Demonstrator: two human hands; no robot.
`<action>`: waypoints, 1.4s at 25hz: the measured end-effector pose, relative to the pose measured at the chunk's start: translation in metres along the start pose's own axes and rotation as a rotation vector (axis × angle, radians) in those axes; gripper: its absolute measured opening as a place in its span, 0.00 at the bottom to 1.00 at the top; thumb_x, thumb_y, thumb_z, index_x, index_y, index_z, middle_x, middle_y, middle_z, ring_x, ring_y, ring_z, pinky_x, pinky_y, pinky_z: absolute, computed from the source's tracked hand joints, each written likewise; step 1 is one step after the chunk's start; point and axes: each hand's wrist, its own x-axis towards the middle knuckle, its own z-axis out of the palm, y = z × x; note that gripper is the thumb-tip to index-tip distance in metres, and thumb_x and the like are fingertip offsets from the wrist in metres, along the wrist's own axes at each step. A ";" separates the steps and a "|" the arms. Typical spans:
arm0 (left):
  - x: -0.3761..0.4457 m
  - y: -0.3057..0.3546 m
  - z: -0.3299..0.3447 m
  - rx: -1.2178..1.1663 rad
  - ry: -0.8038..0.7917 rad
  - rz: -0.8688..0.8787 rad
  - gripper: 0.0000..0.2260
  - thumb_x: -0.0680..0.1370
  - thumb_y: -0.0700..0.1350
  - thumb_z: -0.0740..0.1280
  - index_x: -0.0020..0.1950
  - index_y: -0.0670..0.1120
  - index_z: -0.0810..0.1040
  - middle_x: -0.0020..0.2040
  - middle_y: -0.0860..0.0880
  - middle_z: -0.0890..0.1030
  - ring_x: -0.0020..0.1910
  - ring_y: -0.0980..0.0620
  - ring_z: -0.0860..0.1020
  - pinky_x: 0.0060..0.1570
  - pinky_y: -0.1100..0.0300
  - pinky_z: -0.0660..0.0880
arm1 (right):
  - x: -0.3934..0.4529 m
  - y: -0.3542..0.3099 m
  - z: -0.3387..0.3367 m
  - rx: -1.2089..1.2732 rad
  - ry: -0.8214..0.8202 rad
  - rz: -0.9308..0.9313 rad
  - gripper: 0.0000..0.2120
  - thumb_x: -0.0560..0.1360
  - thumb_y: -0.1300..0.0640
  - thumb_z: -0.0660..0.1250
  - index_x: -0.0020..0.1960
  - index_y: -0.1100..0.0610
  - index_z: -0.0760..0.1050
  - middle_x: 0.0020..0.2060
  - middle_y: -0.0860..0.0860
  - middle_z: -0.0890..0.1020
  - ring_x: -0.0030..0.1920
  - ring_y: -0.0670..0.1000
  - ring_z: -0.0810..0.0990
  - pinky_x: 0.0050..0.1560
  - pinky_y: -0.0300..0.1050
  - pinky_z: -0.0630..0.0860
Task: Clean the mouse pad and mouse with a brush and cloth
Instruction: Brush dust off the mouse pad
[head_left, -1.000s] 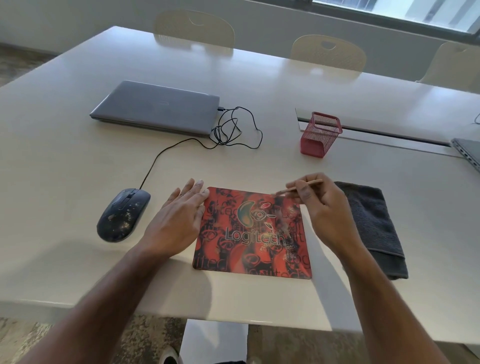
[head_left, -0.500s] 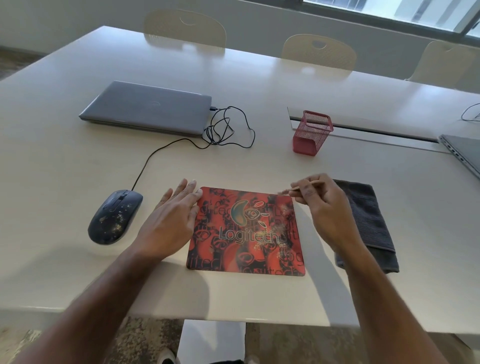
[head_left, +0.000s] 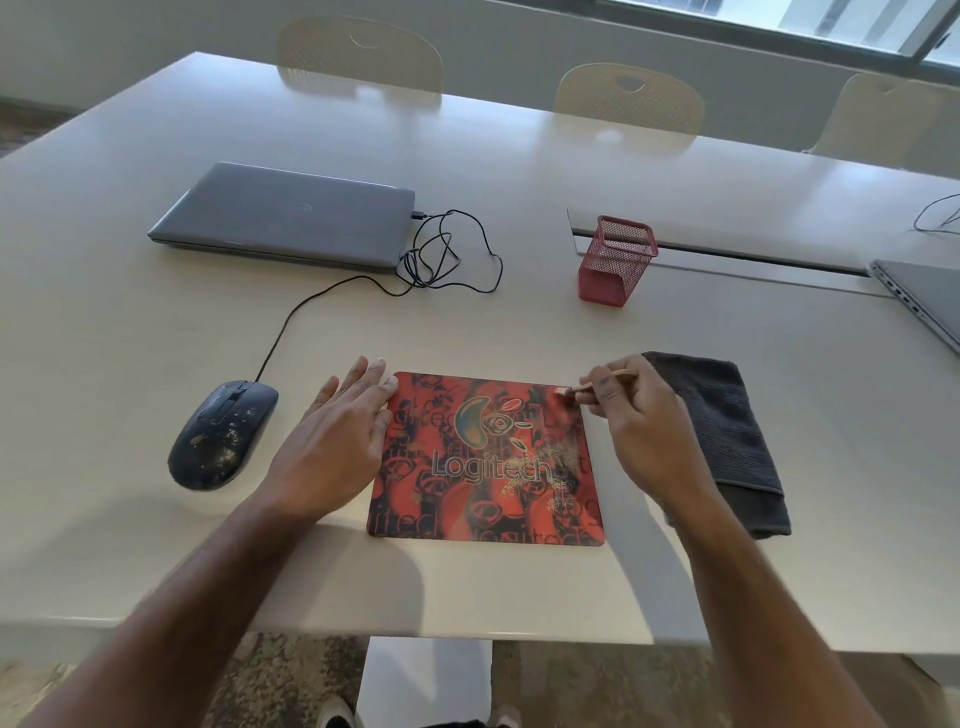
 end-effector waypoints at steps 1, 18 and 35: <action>0.000 0.000 0.000 0.000 0.000 -0.002 0.22 0.85 0.45 0.55 0.80 0.47 0.63 0.82 0.51 0.57 0.81 0.60 0.46 0.79 0.58 0.45 | -0.003 -0.001 -0.001 -0.020 -0.013 0.005 0.12 0.85 0.46 0.61 0.54 0.53 0.76 0.44 0.48 0.87 0.48 0.48 0.87 0.57 0.60 0.82; 0.000 0.002 -0.001 0.003 0.003 -0.001 0.21 0.86 0.45 0.55 0.80 0.47 0.64 0.82 0.51 0.58 0.81 0.60 0.48 0.79 0.58 0.46 | -0.023 -0.005 -0.012 -0.034 0.028 -0.002 0.11 0.85 0.49 0.62 0.49 0.55 0.76 0.37 0.46 0.87 0.41 0.43 0.87 0.54 0.55 0.83; 0.000 0.003 -0.002 0.008 0.005 0.000 0.21 0.86 0.46 0.55 0.80 0.46 0.64 0.82 0.50 0.58 0.81 0.60 0.49 0.79 0.59 0.46 | -0.015 -0.003 0.007 0.051 -0.004 0.011 0.08 0.85 0.48 0.62 0.51 0.51 0.76 0.43 0.48 0.87 0.47 0.51 0.87 0.56 0.61 0.83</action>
